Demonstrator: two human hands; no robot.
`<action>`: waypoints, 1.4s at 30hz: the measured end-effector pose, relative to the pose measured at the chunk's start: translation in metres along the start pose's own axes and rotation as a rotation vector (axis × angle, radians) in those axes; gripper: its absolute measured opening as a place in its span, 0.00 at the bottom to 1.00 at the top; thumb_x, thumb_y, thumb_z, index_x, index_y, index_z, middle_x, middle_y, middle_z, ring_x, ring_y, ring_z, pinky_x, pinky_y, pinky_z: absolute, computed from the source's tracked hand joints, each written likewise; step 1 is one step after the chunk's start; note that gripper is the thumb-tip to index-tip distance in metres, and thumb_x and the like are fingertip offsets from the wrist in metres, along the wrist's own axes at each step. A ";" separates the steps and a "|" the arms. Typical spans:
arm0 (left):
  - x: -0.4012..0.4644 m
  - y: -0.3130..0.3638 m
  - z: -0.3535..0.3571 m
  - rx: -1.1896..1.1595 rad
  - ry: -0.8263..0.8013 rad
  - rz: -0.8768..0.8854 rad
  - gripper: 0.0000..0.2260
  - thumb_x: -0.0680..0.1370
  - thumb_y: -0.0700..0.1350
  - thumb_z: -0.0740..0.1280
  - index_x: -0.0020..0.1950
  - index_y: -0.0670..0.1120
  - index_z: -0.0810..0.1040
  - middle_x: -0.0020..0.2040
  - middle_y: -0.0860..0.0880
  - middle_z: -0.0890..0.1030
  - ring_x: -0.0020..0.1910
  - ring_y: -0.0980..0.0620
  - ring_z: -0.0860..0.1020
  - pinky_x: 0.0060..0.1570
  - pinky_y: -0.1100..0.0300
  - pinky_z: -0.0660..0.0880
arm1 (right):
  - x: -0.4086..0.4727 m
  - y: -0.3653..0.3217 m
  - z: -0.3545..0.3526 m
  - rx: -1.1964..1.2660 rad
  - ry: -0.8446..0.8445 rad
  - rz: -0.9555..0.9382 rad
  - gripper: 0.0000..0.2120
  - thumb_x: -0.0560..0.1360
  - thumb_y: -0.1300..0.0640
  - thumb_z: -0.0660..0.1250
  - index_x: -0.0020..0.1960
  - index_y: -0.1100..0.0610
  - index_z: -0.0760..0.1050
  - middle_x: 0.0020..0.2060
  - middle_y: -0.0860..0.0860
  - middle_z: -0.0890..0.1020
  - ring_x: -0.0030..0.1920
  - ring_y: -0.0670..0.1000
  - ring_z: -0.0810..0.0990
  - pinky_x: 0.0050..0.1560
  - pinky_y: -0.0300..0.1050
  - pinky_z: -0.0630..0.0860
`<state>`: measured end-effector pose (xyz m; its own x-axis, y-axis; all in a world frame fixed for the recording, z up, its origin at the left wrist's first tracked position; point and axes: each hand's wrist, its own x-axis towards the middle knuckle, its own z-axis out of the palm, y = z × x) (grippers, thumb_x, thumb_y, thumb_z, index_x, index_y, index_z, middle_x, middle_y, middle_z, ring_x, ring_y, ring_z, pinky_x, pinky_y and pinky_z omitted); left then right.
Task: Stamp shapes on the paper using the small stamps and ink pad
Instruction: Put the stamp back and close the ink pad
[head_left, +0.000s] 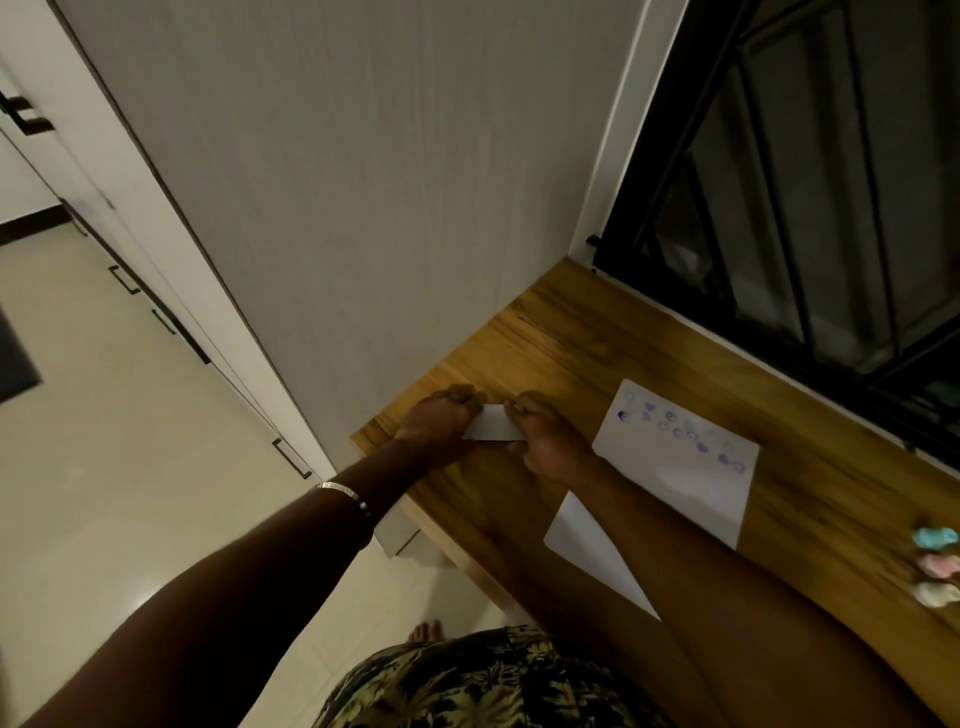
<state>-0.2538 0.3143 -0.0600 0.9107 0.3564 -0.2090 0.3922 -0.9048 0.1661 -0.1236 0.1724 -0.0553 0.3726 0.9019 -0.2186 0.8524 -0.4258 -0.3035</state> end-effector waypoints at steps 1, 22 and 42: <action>0.001 -0.001 0.000 0.008 0.002 0.004 0.31 0.73 0.52 0.69 0.74 0.46 0.64 0.75 0.43 0.64 0.71 0.39 0.67 0.67 0.49 0.68 | -0.001 0.001 0.000 -0.004 0.007 -0.004 0.29 0.77 0.56 0.66 0.75 0.57 0.61 0.75 0.54 0.62 0.74 0.57 0.62 0.73 0.52 0.65; 0.053 0.090 -0.021 -0.086 -0.098 0.194 0.28 0.75 0.59 0.65 0.71 0.50 0.63 0.66 0.42 0.74 0.63 0.40 0.75 0.61 0.48 0.72 | -0.081 0.073 -0.038 -0.093 0.112 0.235 0.27 0.79 0.49 0.62 0.75 0.53 0.60 0.73 0.54 0.67 0.69 0.58 0.68 0.69 0.55 0.66; 0.081 0.294 0.007 0.005 0.023 0.685 0.26 0.72 0.57 0.70 0.67 0.51 0.69 0.62 0.46 0.78 0.59 0.46 0.77 0.57 0.54 0.75 | -0.253 0.177 -0.032 -0.015 0.208 0.673 0.32 0.76 0.50 0.66 0.76 0.51 0.57 0.75 0.53 0.64 0.72 0.58 0.66 0.70 0.57 0.67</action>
<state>-0.0656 0.0755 -0.0347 0.9557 -0.2920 -0.0373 -0.2741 -0.9288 0.2494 -0.0547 -0.1288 -0.0237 0.8820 0.4388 -0.1720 0.4165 -0.8965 -0.1515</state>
